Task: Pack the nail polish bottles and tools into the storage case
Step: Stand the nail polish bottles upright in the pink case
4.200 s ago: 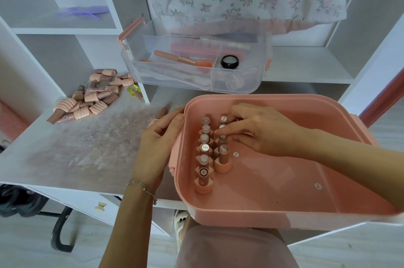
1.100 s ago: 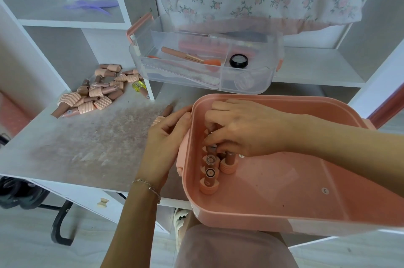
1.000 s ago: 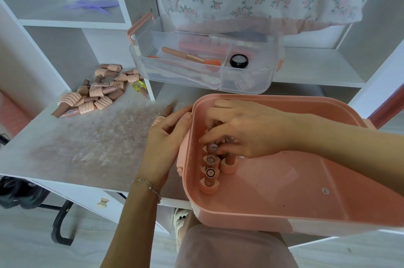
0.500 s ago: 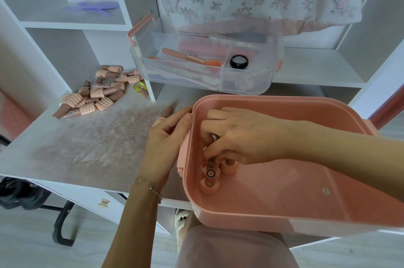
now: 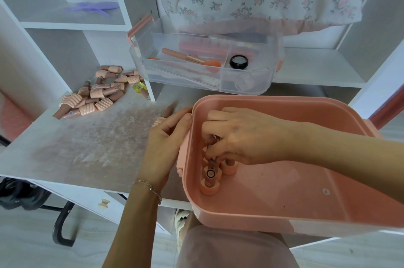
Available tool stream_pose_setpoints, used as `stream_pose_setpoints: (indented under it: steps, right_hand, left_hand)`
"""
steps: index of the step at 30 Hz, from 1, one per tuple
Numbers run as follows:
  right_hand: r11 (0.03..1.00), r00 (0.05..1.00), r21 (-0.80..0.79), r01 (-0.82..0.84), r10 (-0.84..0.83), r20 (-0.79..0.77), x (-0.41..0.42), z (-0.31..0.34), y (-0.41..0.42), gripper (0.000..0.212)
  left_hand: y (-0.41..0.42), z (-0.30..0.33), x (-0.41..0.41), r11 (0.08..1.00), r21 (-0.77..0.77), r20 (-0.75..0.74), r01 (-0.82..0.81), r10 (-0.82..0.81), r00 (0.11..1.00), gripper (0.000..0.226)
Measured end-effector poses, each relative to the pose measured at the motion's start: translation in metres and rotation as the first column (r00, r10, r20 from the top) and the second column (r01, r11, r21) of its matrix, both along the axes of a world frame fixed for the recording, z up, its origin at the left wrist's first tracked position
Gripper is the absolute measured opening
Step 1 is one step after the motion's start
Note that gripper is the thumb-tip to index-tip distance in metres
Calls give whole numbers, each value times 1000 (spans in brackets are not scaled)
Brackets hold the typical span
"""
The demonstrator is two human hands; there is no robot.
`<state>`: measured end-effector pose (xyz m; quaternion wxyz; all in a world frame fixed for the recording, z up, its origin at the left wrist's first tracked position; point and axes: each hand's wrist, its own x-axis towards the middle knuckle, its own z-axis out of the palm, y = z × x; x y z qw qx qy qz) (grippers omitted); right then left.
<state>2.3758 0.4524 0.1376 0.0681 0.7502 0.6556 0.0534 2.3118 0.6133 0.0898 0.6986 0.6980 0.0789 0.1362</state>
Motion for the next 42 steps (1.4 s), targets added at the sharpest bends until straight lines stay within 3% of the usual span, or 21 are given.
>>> stream_pose_setpoints:
  steps: [7,15,21,25,32,42]
  right_hand:
    - [999,998,22,-46,45,51,-5,1,2,15]
    - [999,995,-25,32,-34,-96,-5,2,0,29]
    - [950,973,264,166,-113,-203,-4,15,-18,25]
    - [912,960,343,225,-148,-237,-12,9,-27,20]
    - [983,994,177,39,-21,-105,-25,-7,-9,17]
    - [994,999,101,-40,38,24,-27,-14,-5,11]
  left_hand:
    - [0,-1,0,1000,8,-9,12,-12,1000,23]
    - [0,1,-1,1000,0,-18,14,-14,1000,22]
    - [0,1,-3,1000,7,-15,23,-23,1000,21]
    - [0,2,-1,1000,-10,-15,23,-23,1000,20]
    - [1,-1,0,1000,-16,-23,19,-19,1000,19]
    - [0,-1,0,1000,-4,-13,9,-9,1000,22]
